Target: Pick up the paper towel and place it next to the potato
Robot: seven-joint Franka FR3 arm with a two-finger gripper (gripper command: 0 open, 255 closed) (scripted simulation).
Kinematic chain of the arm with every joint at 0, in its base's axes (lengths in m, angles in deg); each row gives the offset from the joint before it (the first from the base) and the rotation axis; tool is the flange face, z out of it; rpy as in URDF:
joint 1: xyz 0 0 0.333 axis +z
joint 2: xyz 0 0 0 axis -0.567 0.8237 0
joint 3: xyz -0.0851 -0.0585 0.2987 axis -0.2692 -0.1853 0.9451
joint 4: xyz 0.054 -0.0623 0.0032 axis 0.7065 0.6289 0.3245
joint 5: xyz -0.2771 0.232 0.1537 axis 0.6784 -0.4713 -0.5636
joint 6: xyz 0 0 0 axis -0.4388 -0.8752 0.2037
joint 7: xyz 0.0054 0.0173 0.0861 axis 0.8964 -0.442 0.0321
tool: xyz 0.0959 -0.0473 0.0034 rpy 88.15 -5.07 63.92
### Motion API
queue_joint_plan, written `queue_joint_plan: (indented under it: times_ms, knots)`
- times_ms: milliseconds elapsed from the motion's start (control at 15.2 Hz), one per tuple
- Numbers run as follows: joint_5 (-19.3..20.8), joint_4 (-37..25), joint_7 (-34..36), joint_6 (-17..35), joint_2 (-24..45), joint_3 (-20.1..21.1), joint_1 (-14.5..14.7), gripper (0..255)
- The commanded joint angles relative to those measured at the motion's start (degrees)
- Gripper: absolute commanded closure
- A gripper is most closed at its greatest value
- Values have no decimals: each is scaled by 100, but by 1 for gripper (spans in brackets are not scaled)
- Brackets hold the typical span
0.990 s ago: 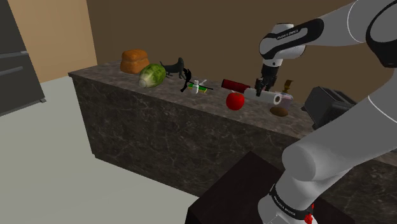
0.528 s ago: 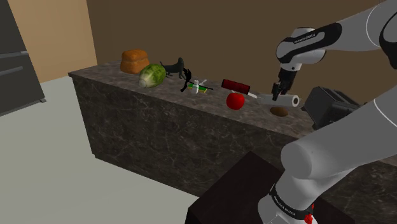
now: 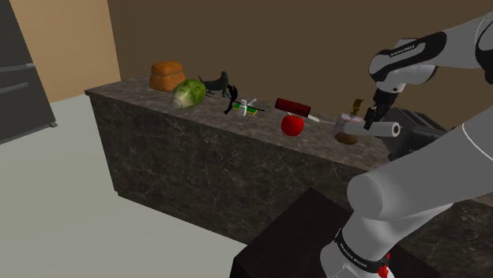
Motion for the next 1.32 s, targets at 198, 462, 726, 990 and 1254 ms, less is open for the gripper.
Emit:
queue_joint_plan:
  times_ms: [198,462,726,990,1254]
  knots:
    - [7,-223,-835,116,192,-609,-214,255]
    - [1,-1,-838,443,304,-687,-210,255]
    - [-23,204,-855,777,444,-769,-200,255]
    - [-68,391,-886,1119,613,-856,-181,255]
    - [-141,560,-936,1468,812,-948,-152,255]
